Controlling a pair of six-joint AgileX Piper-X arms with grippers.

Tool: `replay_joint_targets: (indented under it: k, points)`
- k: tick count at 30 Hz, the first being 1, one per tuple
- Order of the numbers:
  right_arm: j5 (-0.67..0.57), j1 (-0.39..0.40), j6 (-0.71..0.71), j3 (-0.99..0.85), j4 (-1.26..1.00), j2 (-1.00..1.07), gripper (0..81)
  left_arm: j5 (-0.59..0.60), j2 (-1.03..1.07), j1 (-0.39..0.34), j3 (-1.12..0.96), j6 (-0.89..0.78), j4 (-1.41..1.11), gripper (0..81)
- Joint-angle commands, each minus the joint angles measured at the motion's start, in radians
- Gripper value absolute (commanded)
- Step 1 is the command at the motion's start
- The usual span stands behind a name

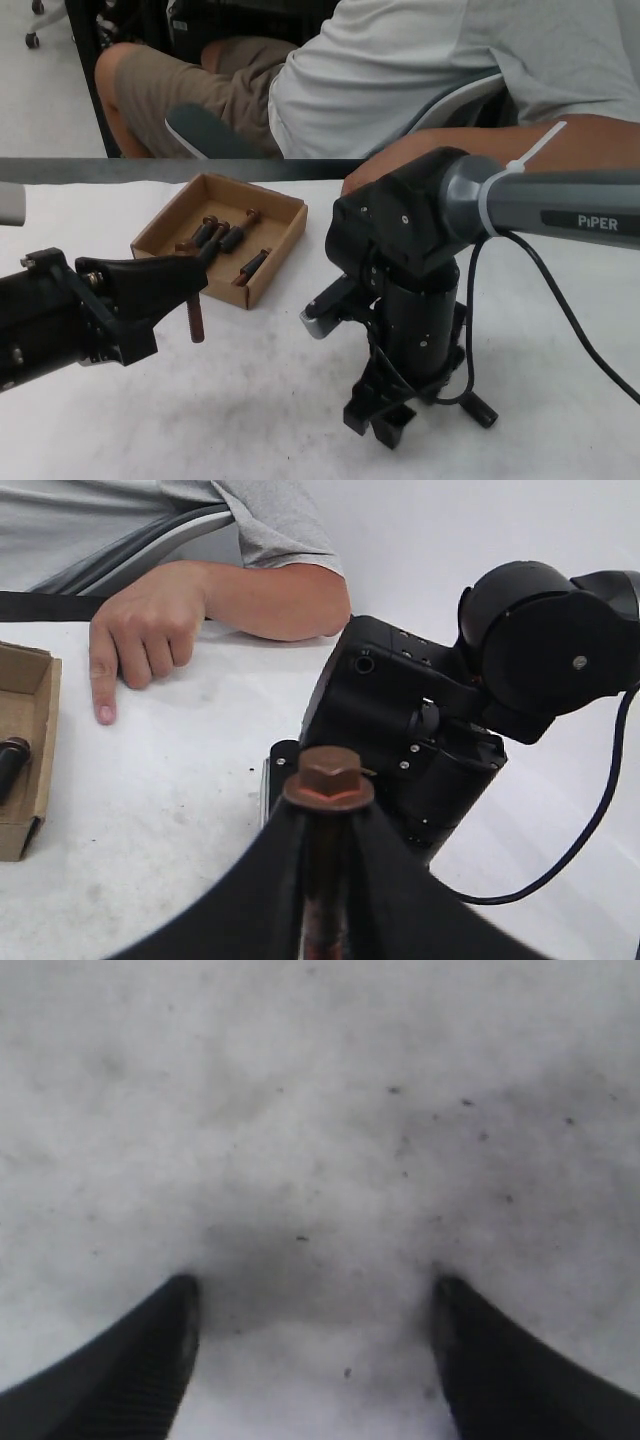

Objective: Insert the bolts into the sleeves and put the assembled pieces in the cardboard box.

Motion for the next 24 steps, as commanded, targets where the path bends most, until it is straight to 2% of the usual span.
replay_joint_targets:
  k: [1, 8, 12, 16, 18, 24]
  points:
    - [0.197, -0.014, 0.045, 0.024, 0.045, 0.034, 74.3, 0.007, -0.001, -0.004, -0.002, 0.004, -0.027, 0.8]
    - [0.245, -0.036, 0.043, 0.024, 0.052, 0.034, 74.4, 0.007, -0.001, -0.004, -0.002, 0.004, -0.027, 0.8]
    - [0.327, -0.06, 0.048, 0.024, 0.055, 0.034, 74.4, 0.007, -0.001, -0.004, -0.002, 0.001, -0.027, 0.8]
    - [0.323, -0.096, 0.073, 0.038, 0.072, 0.034, 74.4, 0.007, -0.001, -0.004, -0.002, 0.0, -0.027, 0.8]
    - [0.301, -0.112, 0.074, 0.052, 0.073, 0.034, 74.4, 0.007, -0.001, -0.004, -0.002, 0.0, -0.027, 0.8]
    - [0.116, -0.118, 0.063, 0.055, 0.074, 0.034, 74.4, 0.007, -0.001, -0.004, -0.002, 0.0, -0.027, 0.8]
